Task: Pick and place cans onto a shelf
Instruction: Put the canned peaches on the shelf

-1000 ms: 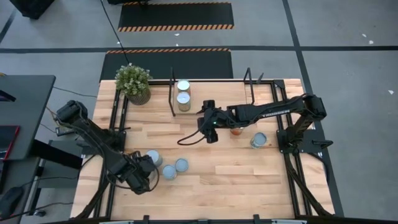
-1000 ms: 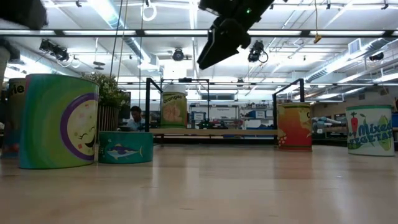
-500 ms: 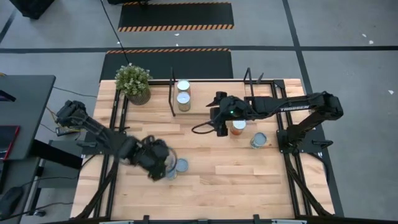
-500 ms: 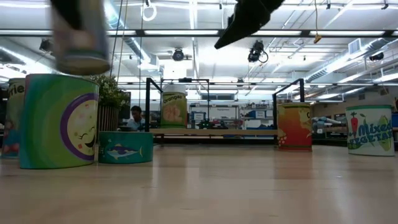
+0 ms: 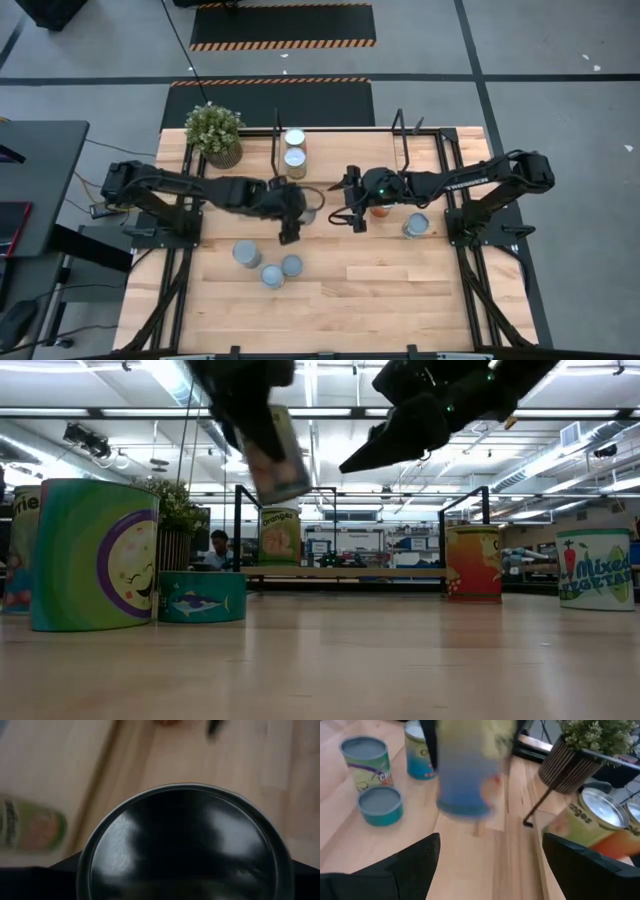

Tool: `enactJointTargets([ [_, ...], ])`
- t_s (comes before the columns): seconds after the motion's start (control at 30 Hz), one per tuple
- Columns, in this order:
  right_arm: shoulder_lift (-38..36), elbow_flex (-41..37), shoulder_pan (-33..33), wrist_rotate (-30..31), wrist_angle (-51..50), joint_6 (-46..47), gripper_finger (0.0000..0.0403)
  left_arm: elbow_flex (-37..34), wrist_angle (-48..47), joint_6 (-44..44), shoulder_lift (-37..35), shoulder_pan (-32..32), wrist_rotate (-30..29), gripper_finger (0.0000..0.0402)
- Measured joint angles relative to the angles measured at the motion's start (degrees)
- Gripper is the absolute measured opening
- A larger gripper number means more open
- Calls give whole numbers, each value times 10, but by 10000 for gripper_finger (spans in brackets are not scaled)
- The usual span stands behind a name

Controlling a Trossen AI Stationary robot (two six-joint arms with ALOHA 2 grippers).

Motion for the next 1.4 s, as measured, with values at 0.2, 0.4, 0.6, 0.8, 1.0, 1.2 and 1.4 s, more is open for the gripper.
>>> enactJointTargets([
  [0.2, 31, -6, 1, 25, 64, 24, 373, 1, 47, 50, 14, 45, 4, 311],
  [0.4, 70, -8, 8, 99, 101, 27, 396, 0, 77, 57, 19, 59, 12, 311],
  [0.6, 101, -6, 14, 101, 170, 36, 398, 0, 89, 57, 19, 60, 10, 311],
  [0.8, 126, -7, 14, 104, 232, 28, 398, 0, 98, 60, 19, 60, 10, 311],
  [1.0, 142, -6, 13, 112, 270, -8, 381, 0, 105, 54, 19, 60, 10, 311],
  [1.2, 168, -6, 4, 110, 299, -9, 340, 0, 103, 53, 19, 60, 7, 311],
  [1.4, 166, -6, -1, 107, 299, -8, 321, 0, 105, 55, 19, 61, 7, 312],
])
